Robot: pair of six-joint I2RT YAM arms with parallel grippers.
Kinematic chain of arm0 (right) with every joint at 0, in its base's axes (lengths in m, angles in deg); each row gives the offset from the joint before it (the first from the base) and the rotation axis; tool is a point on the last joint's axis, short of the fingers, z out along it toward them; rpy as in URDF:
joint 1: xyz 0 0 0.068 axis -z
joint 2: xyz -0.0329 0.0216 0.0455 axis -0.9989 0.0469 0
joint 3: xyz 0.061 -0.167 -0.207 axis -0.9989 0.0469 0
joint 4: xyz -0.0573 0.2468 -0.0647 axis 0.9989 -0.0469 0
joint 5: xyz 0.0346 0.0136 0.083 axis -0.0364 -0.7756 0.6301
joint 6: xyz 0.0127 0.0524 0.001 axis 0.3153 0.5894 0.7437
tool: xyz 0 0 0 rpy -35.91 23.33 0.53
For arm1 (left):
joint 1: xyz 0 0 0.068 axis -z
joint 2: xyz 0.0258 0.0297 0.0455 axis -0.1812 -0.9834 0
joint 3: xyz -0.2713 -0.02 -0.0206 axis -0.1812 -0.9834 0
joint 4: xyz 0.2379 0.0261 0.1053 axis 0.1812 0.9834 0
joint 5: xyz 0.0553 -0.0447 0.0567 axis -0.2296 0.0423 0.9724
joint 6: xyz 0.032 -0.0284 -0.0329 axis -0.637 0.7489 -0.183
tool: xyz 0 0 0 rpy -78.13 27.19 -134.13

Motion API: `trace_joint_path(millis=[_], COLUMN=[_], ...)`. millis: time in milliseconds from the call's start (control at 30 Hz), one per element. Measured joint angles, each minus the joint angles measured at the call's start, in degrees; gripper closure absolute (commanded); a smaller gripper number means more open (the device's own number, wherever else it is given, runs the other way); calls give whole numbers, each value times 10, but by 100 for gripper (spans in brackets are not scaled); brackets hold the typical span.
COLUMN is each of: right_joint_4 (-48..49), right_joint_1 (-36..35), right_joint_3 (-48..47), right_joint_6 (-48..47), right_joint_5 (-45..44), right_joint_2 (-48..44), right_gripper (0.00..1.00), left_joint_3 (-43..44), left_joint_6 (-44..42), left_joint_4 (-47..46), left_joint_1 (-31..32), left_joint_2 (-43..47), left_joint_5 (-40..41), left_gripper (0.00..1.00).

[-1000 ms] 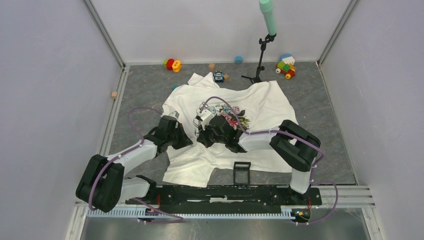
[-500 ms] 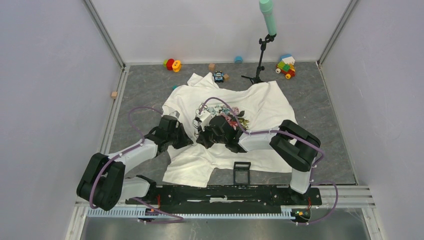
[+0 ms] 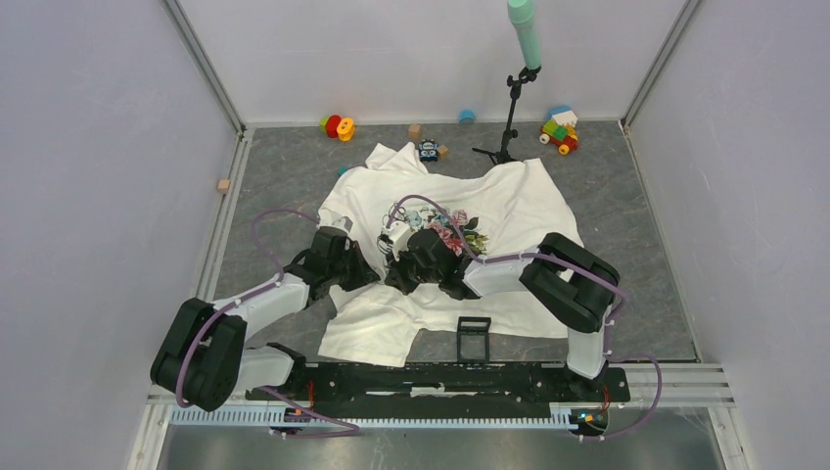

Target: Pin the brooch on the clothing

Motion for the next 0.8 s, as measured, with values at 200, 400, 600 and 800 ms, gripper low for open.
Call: trace_joint_path(millis=[200,400,600,800], right_joint_4=[0,0,0,-1], right_joint_1=[1,3,3,4], right_joint_3=[0,-2,-4,-6], right_joint_6=[0,0,0,0], right_joint_5=[5,14,20,24], right_joint_2=[2,5,10,10], right_gripper=[100,100,100,100], left_joint_3=[-18,-30,-48,-61], left_joint_6=[10,16,16,16], left_joint_4=[-35,-59,-82,-99], left_joint_1=[0,0,0,0], left_joint_2=[2,6,19,30], left_joint_5=[-9,-17,-26,-30], left_gripper=[98,98,98,98])
